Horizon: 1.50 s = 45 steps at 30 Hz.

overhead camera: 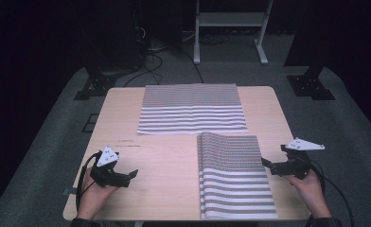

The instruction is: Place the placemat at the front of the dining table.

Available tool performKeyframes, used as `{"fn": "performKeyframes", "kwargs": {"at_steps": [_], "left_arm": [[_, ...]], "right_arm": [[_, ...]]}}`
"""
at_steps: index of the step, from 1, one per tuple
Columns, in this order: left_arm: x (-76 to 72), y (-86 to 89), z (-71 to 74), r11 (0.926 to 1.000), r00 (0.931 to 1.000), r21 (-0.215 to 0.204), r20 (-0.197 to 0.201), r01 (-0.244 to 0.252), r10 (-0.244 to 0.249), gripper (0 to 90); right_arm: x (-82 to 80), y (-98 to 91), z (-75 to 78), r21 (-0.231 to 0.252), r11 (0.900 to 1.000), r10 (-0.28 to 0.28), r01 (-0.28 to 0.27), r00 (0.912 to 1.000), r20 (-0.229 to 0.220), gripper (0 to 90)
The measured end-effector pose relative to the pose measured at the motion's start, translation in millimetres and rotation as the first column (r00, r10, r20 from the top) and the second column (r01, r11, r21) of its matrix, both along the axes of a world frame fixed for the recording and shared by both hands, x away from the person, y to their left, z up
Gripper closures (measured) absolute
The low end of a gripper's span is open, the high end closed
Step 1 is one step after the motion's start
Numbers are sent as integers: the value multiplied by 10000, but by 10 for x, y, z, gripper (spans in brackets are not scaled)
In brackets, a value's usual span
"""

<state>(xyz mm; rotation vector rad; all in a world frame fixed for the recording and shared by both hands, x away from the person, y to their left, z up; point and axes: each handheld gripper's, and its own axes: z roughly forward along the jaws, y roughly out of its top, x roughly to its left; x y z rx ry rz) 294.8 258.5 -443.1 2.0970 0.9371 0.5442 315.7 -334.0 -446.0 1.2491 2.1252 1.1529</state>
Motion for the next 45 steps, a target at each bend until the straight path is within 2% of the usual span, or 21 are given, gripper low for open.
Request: {"fn": "performKeyframes", "kwargs": {"at_steps": [4,12,24,26,27,29,32,37,39,40,45], "left_arm": [[-100,16,-57,9997,9999,231,-106,28,-25,0],[-209,56,-109,9992,9995,391,-297,58,-47,0],[-342,133,-237,9987,9965,499,-834,129,-87,0],[-355,144,-272,9981,9947,597,-1026,130,-68,0],[-364,148,-303,9967,9936,785,-1129,182,-93,0],[-367,148,-316,9965,9930,806,-1179,207,-110,0],[-364,143,-341,9960,9922,856,-1239,266,-158,0],[-354,151,-365,9968,9912,735,-1304,303,-205,0],[-343,158,-386,9986,9899,441,-1401,291,-226,0],[-345,161,-393,9987,9908,397,-1328,317,-262,0],[-352,171,-406,9989,9921,294,-1214,352,-314,0]], "right_arm": [[-128,-58,-21,-62,9999,-97,98,9999,122,0],[-293,-184,-52,-12,9995,-307,307,9993,205,0],[-487,-377,-191,-250,9974,-687,682,9974,-197,0],[-502,-397,-218,-396,9965,-748,736,9967,-300,0],[-512,-411,-248,-579,9953,-803,777,9958,-436,0],[-514,-417,-264,-657,9948,-813,780,9954,-500,0],[-504,-434,-329,-924,9931,-802,724,9933,-828,0],[-484,-427,-387,-1063,9930,-637,514,9913,-1154,0],[-477,-418,-412,-1174,9921,-589,437,9899,-1289,0],[-474,-413,-421,-1208,9920,-543,378,9892,-1363,0],[-480,-395,-435,-1250,9918,-423,261,9908,-1287,0]]}}
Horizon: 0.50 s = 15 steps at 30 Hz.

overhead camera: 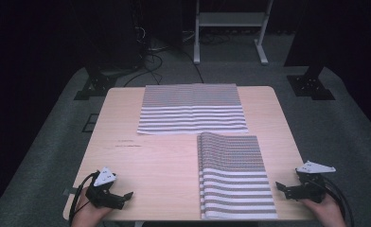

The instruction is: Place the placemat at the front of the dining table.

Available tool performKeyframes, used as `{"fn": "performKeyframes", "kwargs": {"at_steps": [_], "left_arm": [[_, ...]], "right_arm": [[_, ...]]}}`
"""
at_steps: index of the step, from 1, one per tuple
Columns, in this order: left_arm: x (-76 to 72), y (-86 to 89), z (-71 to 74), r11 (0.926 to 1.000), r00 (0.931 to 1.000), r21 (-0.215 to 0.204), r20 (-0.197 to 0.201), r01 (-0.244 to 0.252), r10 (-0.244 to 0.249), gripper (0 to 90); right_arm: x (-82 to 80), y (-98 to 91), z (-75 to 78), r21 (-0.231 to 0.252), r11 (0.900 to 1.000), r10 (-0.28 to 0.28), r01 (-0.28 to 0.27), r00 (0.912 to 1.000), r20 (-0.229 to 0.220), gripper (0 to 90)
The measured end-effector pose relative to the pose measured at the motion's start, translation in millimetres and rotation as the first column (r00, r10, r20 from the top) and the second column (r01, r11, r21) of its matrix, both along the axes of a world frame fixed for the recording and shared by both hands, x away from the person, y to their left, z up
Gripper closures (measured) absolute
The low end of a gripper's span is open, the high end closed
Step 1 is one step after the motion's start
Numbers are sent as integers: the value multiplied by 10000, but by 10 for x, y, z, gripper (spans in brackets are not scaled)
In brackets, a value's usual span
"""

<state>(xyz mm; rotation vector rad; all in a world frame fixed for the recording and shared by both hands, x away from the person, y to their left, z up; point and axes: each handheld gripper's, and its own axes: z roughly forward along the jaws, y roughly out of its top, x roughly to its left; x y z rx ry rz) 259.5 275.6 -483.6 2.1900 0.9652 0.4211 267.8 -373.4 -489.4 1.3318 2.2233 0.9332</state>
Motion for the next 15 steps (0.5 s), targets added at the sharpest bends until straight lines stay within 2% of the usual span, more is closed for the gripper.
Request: {"fn": "performKeyframes", "kwargs": {"at_steps": [15], "left_arm": [[1,6,-6,10000,10000,-41,53,-84,84,0]], "right_arm": [[-9,10,0,-1,9999,-161,161,9999,-5,0]]}}
